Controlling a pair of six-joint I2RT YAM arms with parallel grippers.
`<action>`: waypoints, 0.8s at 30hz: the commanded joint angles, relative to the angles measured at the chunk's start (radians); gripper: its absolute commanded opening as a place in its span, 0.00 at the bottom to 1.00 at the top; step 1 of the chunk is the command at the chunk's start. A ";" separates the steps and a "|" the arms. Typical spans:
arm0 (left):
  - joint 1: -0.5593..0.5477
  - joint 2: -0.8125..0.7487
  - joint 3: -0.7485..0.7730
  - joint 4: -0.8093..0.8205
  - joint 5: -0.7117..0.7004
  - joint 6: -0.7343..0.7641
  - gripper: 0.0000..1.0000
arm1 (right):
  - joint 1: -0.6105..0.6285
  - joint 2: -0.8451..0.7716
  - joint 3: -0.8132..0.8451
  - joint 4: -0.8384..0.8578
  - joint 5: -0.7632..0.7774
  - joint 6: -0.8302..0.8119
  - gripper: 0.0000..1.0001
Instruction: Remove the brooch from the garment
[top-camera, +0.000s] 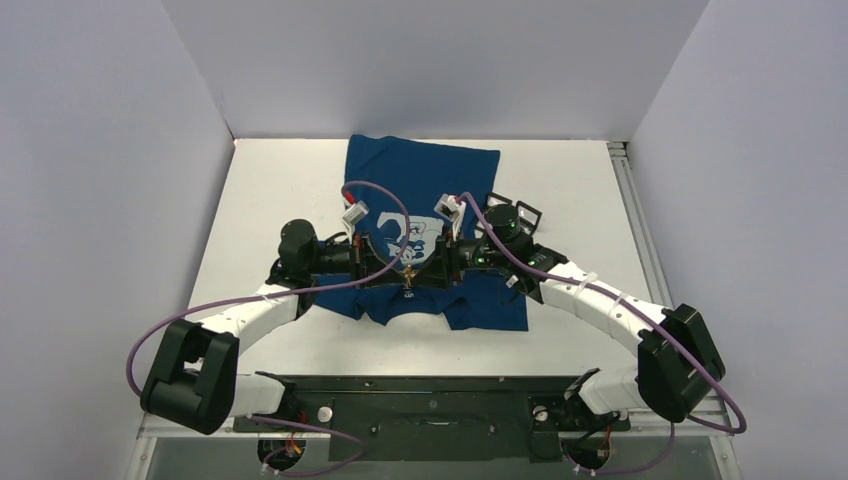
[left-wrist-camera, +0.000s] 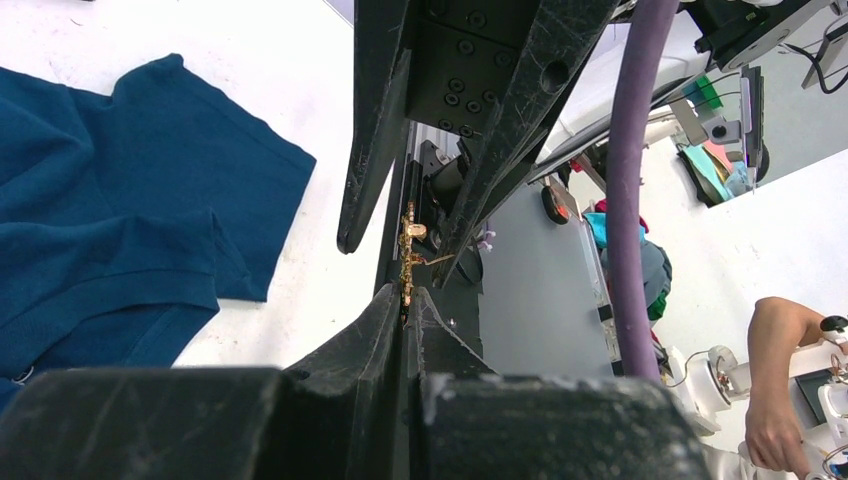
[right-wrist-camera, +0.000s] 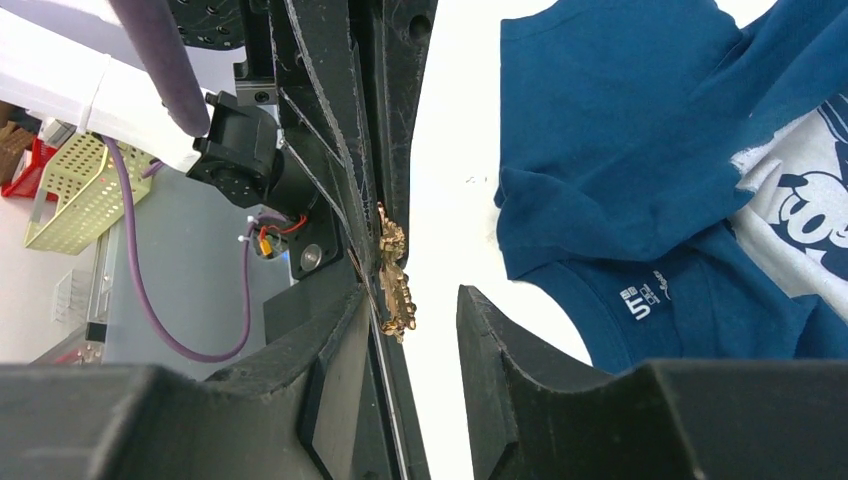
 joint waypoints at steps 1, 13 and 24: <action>-0.007 -0.006 0.007 0.080 0.014 -0.015 0.00 | 0.007 0.005 0.046 0.007 0.025 -0.034 0.32; -0.012 -0.004 0.002 0.101 0.016 -0.016 0.00 | -0.018 0.032 0.017 0.152 -0.005 0.124 0.23; -0.012 0.004 0.002 0.104 0.009 -0.018 0.00 | -0.047 0.045 -0.008 0.212 0.010 0.187 0.10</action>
